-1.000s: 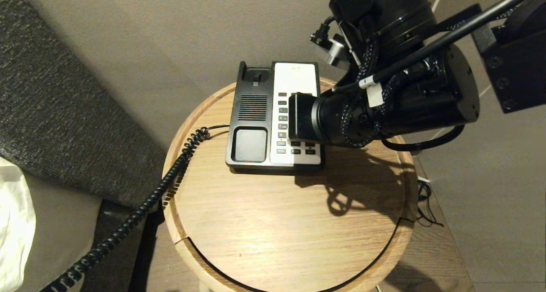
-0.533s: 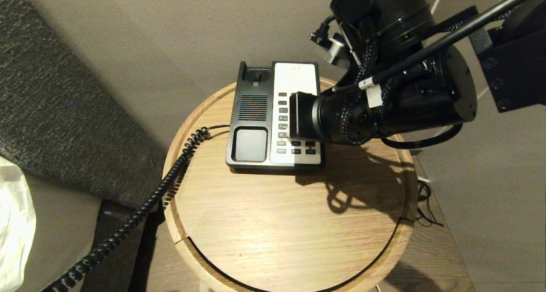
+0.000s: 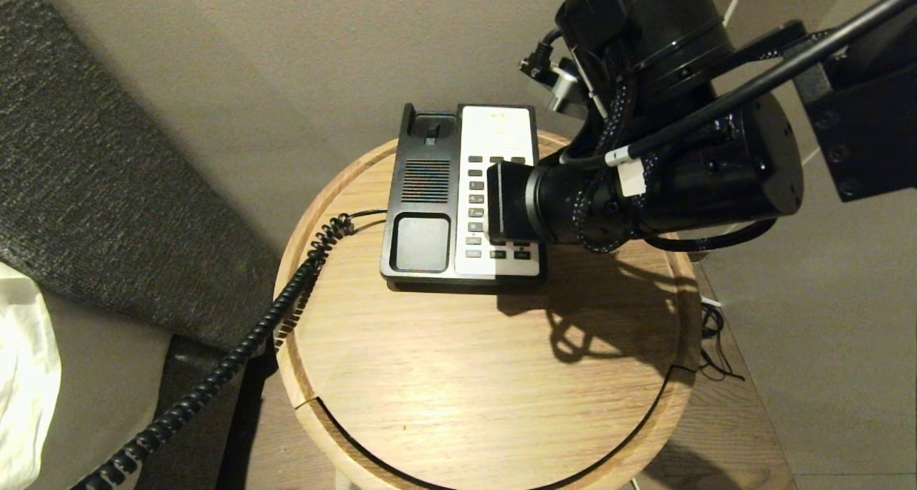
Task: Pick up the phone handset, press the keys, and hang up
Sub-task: Dial the number
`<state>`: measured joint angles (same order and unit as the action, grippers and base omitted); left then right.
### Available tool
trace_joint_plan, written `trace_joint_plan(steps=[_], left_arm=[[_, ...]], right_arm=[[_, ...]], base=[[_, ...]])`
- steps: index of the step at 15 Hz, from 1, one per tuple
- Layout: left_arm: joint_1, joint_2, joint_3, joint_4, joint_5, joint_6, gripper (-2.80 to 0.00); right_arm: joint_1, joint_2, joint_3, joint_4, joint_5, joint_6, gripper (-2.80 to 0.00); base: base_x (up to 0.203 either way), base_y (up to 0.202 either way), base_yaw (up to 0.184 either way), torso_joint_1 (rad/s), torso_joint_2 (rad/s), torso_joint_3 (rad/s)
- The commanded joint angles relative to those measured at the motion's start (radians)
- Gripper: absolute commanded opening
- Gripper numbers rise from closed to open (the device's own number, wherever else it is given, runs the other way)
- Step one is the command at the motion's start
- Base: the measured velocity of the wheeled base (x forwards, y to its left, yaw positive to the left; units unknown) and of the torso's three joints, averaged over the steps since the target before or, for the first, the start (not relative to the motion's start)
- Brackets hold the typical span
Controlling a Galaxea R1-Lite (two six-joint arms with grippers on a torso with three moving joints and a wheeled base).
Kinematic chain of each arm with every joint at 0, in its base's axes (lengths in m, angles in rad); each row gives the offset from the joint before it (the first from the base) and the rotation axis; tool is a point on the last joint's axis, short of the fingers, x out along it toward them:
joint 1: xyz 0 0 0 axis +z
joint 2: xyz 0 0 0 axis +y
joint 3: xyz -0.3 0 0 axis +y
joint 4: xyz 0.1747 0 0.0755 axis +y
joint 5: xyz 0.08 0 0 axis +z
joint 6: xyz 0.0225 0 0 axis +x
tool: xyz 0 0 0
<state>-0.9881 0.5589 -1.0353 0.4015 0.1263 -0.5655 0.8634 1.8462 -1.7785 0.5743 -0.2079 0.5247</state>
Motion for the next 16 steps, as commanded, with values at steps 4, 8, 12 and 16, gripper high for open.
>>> trace_joint_plan(steps=[4,8,12,16], left_arm=[[0.000,-0.002,0.003,0.002,0.001,-0.005,-2.80],[0.000,-0.003,0.004,0.002,0.001,-0.005,-2.80],[0.000,-0.005,0.008,0.002,0.001,-0.005,-2.80],[0.000,-0.008,0.011,0.002,0.001,-0.005,-2.80]], right_arm=[[0.003,-0.018,-0.018,-0.015,-0.002,0.007,-2.80],[0.003,-0.064,-0.027,-0.031,0.004,0.038,-2.80],[0.008,-0.102,0.046,-0.006,0.001,0.048,-2.80],[0.015,-0.107,0.112,0.020,0.000,0.048,-2.80]], base=[[0.000,0.000,0.000,0.000,0.00,0.000],[0.000,0.000,0.000,0.000,0.00,0.000],[0.000,0.000,0.000,0.000,0.00,0.000],[0.000,0.000,0.000,0.000,0.00,0.000]])
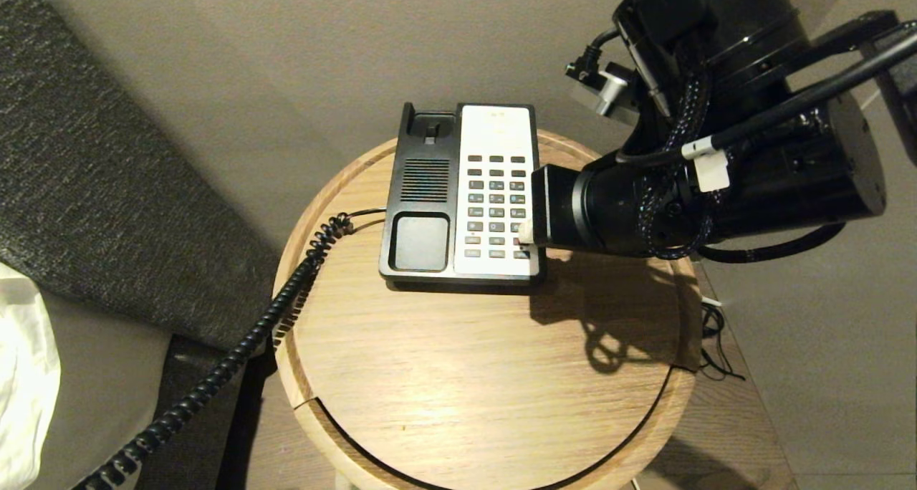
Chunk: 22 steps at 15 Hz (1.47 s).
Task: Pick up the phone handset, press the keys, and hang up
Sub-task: Dial the number
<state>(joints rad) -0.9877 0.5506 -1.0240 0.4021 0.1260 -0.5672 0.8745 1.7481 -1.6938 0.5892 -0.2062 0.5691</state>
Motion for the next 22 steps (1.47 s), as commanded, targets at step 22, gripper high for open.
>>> trace_joint_plan(steps=[22], left_arm=[[0.000,-0.015,0.032,0.001,0.001,-0.002,-2.80]], right_arm=[[0.008,0.004,0.071,-0.033,-0.011,-0.003,-2.80]], base=[[0.000,0.000,0.000,0.000,0.00,0.000]])
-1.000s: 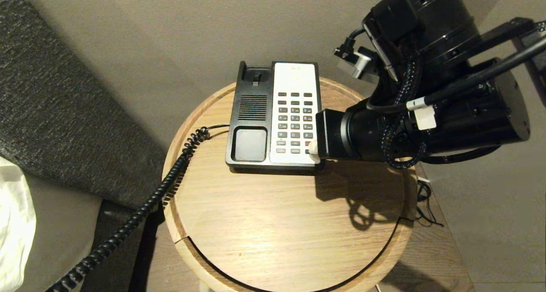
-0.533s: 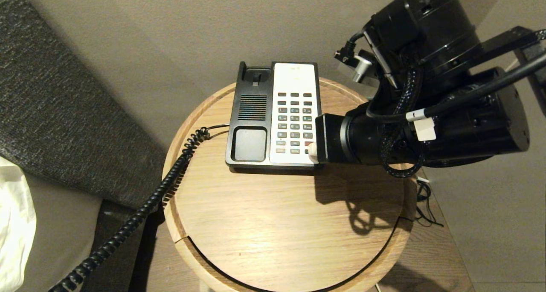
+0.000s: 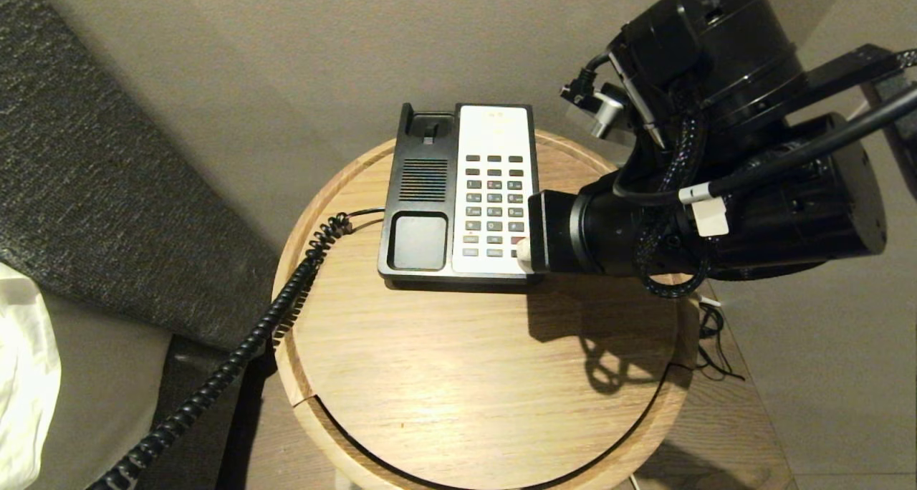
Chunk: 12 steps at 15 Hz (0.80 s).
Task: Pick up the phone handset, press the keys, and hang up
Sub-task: Dial the number
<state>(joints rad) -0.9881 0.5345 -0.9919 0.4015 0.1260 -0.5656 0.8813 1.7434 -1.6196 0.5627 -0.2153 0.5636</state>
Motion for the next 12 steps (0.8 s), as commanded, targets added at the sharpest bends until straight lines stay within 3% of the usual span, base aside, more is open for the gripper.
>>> trace_joint_plan(steps=[1,4,12], left_arm=[[0.000,0.000,0.001,0.002,0.001,-0.004,-2.80],[0.000,-0.001,0.004,0.002,0.001,-0.004,-2.80],[0.000,-0.006,0.014,0.003,0.003,-0.004,-2.80]], right_arm=[[0.001,0.008,0.003,-0.033,-0.002,0.002,-2.80],[0.000,-0.012,-0.019,-0.084,0.002,0.004,-2.80],[-0.001,-0.160,-0.055,-0.018,-0.003,0.009,-2.80]], base=[[0.000,0.000,0.000,0.000,0.00,0.000],[0.000,0.000,0.000,0.000,0.00,0.000],[0.000,0.000,0.000,0.000,0.00,0.000]])
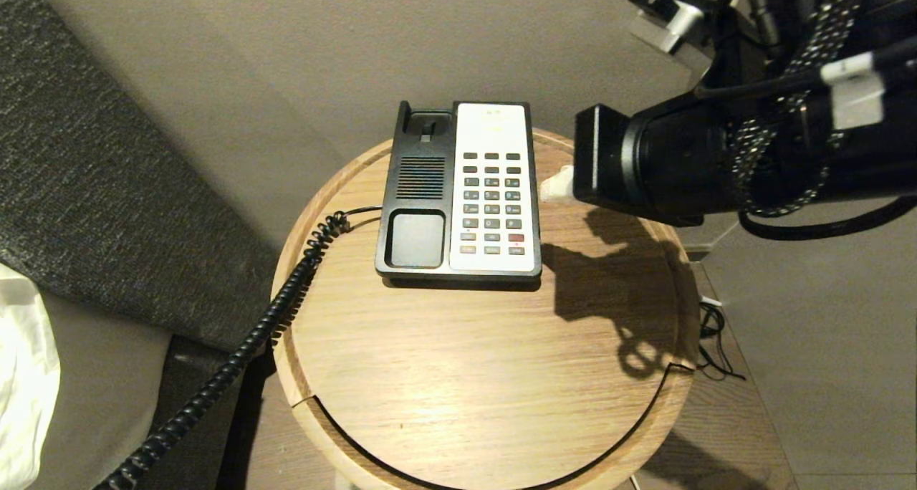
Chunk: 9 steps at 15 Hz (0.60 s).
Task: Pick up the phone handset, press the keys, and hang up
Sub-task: Put the handset back
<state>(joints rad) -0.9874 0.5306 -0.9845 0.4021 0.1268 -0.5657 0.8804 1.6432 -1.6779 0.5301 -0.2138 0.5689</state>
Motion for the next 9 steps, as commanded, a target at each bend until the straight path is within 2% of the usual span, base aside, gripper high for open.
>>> trace_joint_plan(steps=[1,3,5,7,9], left_arm=[[0.000,-0.002,0.017,0.005,0.004,0.001,-2.80],[0.001,0.007,0.049,0.005,0.009,0.018,-2.80],[0.002,0.037,0.062,0.002,0.014,0.084,-2.80],[0.004,0.109,0.030,-0.006,0.024,0.112,-2.80],[0.004,0.207,-0.050,-0.016,0.063,0.118,-2.80]], right_arm=[[0.000,-0.096,0.003,0.050,-0.035,0.004,-2.80],[-0.001,-0.178,0.002,0.122,-0.084,0.005,-2.80],[-0.016,-0.280,0.004,0.201,-0.101,0.006,-2.80],[-0.036,-0.387,0.018,0.281,-0.122,0.009,-2.80],[-0.044,-0.503,0.035,0.361,-0.136,0.013,-2.80]], base=[[0.000,0.000,0.000,0.000,0.00,0.000],[0.000,0.000,0.000,0.000,0.00,0.000],[0.000,0.000,0.000,0.000,0.00,0.000],[0.000,0.000,0.000,0.000,0.00,0.000],[0.000,0.000,0.000,0.000,0.00,0.000]])
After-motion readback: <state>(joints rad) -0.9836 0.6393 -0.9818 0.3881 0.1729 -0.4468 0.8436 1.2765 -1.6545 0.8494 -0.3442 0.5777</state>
